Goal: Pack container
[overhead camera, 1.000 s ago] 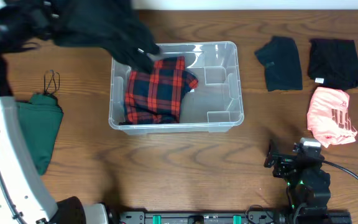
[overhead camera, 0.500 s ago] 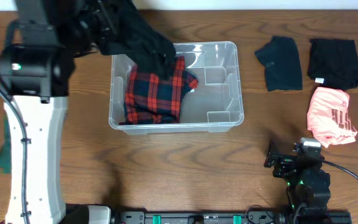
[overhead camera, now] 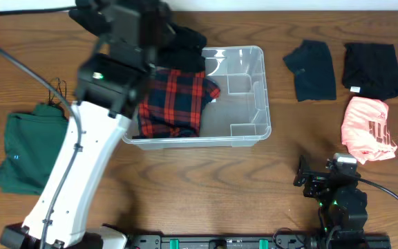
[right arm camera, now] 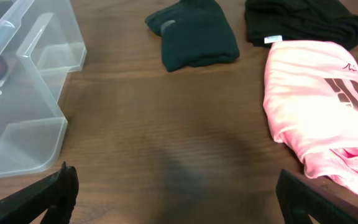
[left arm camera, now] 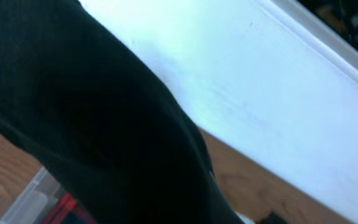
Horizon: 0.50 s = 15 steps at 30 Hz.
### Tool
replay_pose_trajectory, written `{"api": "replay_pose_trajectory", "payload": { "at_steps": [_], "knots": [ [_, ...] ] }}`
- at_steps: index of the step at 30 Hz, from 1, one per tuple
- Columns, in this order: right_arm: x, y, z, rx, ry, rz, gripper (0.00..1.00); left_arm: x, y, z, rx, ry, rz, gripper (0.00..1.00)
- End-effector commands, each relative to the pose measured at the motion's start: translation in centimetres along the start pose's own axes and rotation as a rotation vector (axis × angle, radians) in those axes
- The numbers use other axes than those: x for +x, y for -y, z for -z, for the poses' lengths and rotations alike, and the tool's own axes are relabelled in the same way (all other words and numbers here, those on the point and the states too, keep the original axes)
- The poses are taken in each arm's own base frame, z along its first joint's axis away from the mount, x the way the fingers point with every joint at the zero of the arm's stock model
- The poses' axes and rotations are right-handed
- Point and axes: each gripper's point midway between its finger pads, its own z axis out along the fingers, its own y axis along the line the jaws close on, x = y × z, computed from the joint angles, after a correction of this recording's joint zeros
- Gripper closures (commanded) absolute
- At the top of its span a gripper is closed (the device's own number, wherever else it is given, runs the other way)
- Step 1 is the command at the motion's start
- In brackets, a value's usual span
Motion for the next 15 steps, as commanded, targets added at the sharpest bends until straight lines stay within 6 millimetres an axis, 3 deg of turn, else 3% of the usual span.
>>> {"api": "replay_pose_trajectory", "payload": {
  "at_steps": [1, 5, 15],
  "knots": [
    [0.1, -0.1, 0.0, -0.003, -0.003, -0.008, 0.01, -3.1, 0.2, 1.5, -0.058, 0.214, 0.029, 0.95],
    [0.1, -0.1, 0.0, -0.003, -0.003, -0.008, 0.01, -2.2, 1.2, 1.0, -0.037, 0.218, -0.054, 0.94],
    [0.1, -0.1, 0.0, -0.003, -0.003, -0.008, 0.01, 0.8, -1.6, -1.1, -0.133, 0.181, -0.102, 0.94]
  ]
}}
